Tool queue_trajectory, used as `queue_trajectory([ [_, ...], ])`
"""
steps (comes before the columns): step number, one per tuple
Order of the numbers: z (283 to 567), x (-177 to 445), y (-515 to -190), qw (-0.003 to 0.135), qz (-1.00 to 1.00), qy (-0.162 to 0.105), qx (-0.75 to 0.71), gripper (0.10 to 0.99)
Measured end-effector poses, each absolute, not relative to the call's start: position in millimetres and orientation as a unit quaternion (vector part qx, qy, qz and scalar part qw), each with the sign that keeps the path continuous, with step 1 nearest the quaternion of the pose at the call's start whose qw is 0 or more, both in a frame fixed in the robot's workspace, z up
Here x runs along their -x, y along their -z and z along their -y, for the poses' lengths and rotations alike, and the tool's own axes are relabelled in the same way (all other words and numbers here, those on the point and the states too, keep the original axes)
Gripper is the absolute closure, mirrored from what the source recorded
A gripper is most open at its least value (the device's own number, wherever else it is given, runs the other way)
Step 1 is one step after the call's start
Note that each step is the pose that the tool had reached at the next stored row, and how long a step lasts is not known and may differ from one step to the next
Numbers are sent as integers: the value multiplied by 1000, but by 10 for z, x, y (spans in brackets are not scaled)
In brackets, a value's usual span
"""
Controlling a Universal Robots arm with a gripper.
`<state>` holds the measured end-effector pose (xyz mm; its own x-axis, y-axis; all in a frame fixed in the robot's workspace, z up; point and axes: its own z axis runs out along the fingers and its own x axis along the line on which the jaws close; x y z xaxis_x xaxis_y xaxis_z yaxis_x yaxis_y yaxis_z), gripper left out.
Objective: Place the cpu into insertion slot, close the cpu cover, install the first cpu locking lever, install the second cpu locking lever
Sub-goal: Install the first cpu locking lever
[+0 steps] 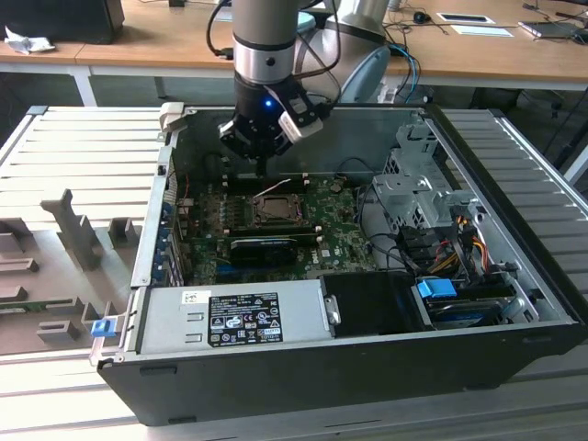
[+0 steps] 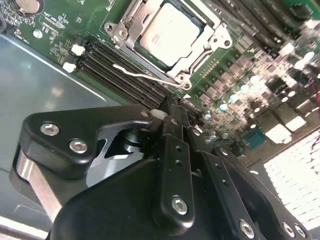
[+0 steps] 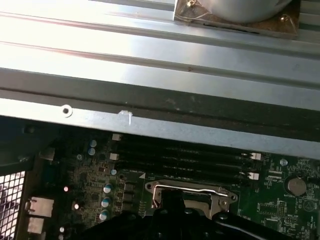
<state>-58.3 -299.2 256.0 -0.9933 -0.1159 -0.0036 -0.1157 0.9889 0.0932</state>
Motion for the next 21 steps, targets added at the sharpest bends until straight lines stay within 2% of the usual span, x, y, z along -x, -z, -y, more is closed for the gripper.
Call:
queue_trajectory([
  [8,2988,541,-2382,1,997,47,-54,980],
  [21,2907,441,-2276,1,997,47,-54,980],
])
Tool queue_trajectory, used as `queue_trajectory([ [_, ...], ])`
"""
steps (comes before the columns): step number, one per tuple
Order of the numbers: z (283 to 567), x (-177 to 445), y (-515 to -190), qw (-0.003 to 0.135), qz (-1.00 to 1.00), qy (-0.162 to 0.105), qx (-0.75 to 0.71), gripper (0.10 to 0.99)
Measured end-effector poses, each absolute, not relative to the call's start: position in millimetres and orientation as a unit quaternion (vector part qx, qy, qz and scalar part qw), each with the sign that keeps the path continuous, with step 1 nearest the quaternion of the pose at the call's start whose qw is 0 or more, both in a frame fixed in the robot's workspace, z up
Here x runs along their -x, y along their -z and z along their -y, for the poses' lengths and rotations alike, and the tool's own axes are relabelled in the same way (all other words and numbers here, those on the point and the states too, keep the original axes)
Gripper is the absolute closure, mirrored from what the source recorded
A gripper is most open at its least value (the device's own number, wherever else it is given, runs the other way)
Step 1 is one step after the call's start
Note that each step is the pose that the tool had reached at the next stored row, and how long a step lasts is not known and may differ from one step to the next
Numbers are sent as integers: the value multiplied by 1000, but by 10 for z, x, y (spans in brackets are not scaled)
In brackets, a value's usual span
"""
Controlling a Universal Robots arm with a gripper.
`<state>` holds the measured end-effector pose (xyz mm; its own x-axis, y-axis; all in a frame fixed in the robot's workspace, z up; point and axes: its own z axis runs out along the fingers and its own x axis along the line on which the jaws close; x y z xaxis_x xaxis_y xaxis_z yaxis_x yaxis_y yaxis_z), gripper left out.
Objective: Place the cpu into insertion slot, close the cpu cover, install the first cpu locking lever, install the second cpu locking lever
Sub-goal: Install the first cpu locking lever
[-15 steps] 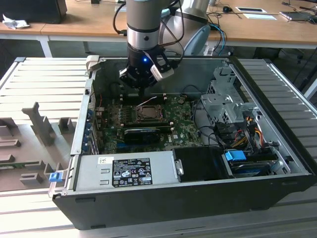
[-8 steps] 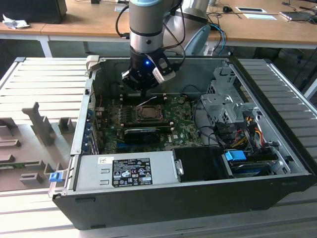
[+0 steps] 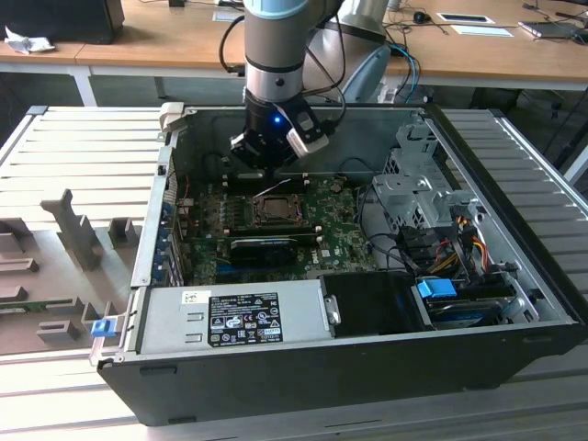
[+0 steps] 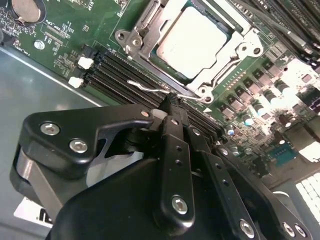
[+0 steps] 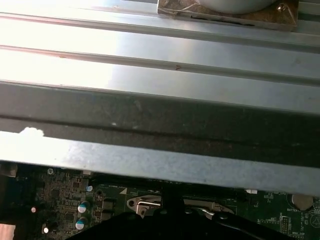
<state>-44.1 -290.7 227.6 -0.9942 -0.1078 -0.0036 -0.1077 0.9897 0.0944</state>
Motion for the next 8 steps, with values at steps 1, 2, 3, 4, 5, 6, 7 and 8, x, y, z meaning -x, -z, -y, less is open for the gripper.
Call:
queue_trajectory([
  [1,2906,437,-2273,1,997,47,-54,980],
  [2,2906,433,-2270,1,997,47,-54,980],
  [3,2903,422,-2266,1,997,47,-54,980],
  [4,2901,410,-2261,1,997,47,-54,980],
  [5,2898,399,-2258,1,997,47,-54,980],
  [6,2895,389,-2254,1,997,47,-54,980],
  [7,2891,377,-2250,1,997,47,-54,980],
  [8,2889,365,-2246,1,997,47,-54,980],
])
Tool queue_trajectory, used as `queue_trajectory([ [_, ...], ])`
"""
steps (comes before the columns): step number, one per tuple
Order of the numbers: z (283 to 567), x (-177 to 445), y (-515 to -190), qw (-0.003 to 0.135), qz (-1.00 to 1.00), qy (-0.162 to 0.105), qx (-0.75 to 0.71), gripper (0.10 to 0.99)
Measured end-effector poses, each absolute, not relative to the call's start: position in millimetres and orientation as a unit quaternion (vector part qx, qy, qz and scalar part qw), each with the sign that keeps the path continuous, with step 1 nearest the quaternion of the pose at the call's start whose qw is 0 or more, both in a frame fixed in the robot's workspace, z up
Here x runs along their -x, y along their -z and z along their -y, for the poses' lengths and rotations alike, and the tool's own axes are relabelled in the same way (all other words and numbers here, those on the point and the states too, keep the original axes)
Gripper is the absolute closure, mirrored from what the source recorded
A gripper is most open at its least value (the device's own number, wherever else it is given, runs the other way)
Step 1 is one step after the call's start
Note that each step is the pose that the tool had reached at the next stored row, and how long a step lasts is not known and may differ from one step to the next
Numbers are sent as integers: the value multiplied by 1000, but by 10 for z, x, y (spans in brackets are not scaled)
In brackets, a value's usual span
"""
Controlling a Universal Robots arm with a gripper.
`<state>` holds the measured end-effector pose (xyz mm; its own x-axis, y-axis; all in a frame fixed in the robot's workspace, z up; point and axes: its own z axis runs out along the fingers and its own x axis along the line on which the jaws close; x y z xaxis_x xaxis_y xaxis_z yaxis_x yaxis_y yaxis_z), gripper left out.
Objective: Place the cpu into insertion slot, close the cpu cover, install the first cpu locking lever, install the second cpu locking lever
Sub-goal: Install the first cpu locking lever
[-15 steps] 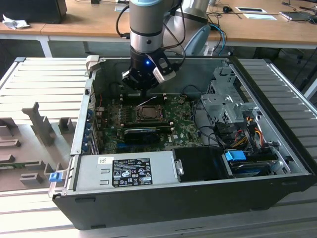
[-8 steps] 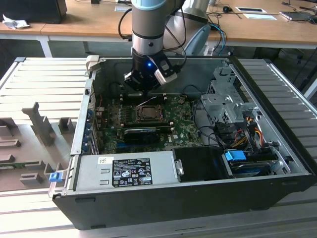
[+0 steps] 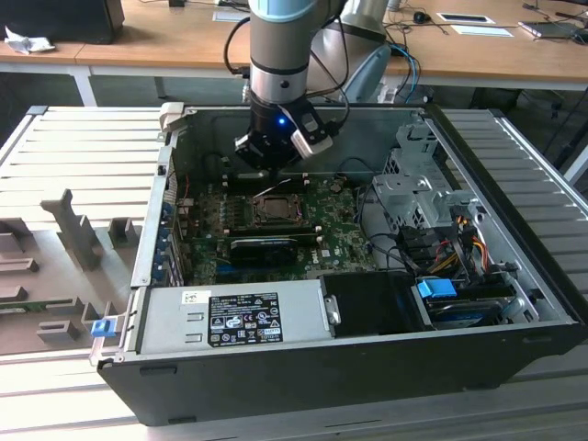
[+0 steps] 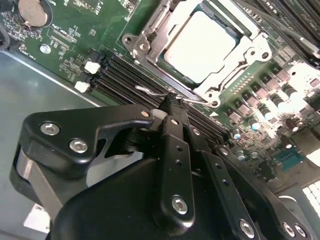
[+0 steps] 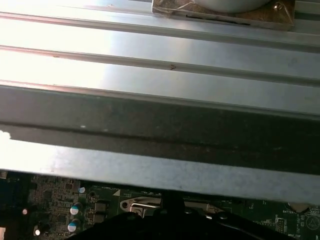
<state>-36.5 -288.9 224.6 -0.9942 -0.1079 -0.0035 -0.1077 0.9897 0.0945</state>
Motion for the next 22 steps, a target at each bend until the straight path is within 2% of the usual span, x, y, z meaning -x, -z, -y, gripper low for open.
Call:
queue_trajectory([
  [22,2868,175,-2116,1,998,47,-52,980],
])
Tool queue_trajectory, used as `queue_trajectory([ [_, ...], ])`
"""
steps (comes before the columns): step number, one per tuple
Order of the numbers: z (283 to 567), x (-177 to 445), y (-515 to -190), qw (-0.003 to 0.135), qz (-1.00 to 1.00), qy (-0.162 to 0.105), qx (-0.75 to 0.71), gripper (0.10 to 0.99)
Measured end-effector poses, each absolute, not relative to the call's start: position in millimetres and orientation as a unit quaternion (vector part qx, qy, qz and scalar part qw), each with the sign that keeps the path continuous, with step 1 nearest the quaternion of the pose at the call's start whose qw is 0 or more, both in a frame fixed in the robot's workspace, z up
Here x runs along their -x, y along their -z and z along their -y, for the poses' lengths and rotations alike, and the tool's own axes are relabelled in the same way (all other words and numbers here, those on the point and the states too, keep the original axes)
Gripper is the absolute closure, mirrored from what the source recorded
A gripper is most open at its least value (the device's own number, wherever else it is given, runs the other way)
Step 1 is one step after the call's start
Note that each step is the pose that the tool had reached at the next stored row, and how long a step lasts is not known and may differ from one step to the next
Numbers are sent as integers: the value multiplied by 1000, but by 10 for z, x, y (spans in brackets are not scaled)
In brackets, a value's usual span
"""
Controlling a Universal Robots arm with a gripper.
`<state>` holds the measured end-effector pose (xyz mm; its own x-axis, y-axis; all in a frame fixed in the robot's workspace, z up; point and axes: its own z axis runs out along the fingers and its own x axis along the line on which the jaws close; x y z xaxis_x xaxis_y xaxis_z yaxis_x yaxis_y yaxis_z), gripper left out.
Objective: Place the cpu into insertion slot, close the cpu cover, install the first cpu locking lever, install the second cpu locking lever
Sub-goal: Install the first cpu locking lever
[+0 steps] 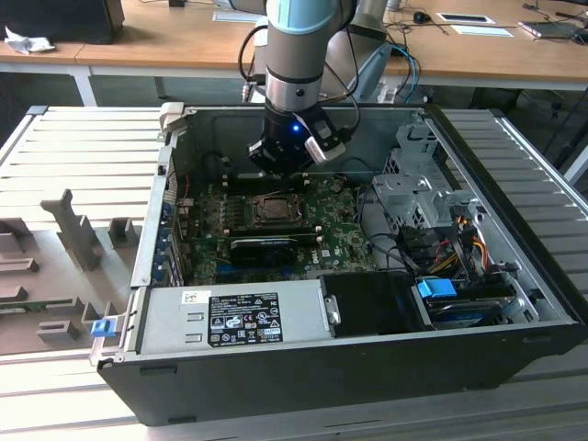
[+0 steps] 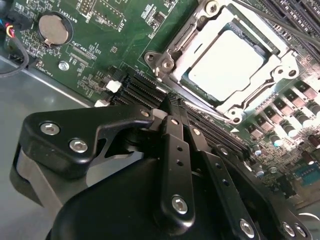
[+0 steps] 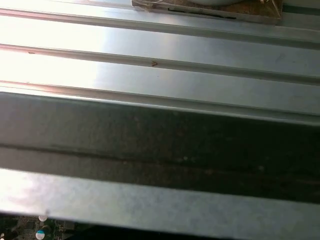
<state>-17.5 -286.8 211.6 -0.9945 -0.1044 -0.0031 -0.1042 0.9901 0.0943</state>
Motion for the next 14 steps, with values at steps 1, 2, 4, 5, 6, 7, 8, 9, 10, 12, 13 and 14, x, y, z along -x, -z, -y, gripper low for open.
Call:
queue_trajectory([
  [1,2872,175,-2111,1,998,47,-52,980],
  [2,2874,175,-2106,1,998,47,-51,980],
  [4,2875,173,-2097,1,998,47,-51,980],
  [5,2875,170,-2093,1,998,47,-50,980],
  [6,2875,168,-2089,1,998,47,-50,980],
  [7,2875,165,-2084,1,998,47,-50,980],
  [8,2875,162,-2078,1,998,47,-50,980],
  [9,2875,160,-2074,1,998,47,-50,980],
  [10,2875,159,-2068,1,998,47,-50,980],
  [12,2875,158,-2055,1,998,47,-49,980],
  [13,2875,158,-2053,1,998,47,-49,980],
  [14,2875,157,-2052,1,998,47,-49,980],
])
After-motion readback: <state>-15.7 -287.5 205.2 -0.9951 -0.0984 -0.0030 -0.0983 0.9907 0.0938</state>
